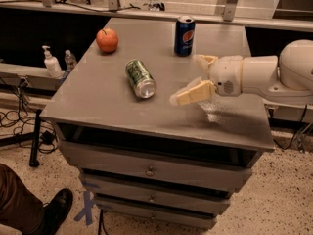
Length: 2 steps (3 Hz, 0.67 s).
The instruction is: Knock green can over
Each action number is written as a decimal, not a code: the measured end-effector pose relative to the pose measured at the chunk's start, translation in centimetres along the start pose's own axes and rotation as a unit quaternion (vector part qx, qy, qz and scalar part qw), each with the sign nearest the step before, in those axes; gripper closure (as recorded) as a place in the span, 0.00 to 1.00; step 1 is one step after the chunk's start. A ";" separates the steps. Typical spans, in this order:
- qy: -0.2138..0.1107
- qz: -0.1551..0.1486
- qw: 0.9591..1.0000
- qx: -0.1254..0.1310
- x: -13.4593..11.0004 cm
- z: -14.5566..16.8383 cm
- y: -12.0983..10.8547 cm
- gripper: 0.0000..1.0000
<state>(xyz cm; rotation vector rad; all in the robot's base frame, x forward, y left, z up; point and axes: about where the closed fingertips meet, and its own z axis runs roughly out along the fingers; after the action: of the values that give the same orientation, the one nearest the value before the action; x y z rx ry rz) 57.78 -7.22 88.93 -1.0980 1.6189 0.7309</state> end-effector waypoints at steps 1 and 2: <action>-0.008 0.018 1.000 -0.018 0.9 1.8 2.0 0.00; -0.008 0.019 1.000 -0.019 1.0 1.9 2.0 0.00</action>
Offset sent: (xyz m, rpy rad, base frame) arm -0.0191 0.0335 -0.0297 0.0568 0.0665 0.0370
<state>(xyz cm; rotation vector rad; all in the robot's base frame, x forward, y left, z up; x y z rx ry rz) 56.58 -5.08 87.31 -1.0896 1.6218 0.7959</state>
